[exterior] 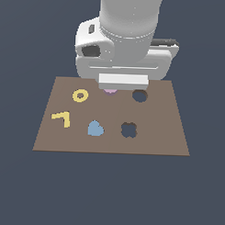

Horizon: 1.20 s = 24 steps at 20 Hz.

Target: Insert a designated object into the corresponding slot on a board.

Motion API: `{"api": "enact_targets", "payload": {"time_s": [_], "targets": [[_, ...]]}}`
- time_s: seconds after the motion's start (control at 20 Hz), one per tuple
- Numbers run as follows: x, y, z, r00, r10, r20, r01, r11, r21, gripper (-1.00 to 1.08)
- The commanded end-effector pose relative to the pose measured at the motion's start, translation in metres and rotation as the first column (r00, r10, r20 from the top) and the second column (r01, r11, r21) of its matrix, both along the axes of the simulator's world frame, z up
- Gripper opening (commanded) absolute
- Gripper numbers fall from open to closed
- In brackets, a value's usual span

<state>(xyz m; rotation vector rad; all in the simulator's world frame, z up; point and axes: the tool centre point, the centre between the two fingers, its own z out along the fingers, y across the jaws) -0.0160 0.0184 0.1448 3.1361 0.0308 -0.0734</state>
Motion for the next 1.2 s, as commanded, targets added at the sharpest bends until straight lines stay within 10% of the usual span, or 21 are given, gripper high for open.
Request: {"api": "enact_targets", "payload": {"time_s": [0.0,1.15], "targets": [[0.000,0.000,0.000,1.000,0.000,0.000,0.000,1.000,0.000,1.00],[-0.062,-0.021,-0.073,0.995,0.097,0.037,-0.097,0.995,0.004,1.00]]}}
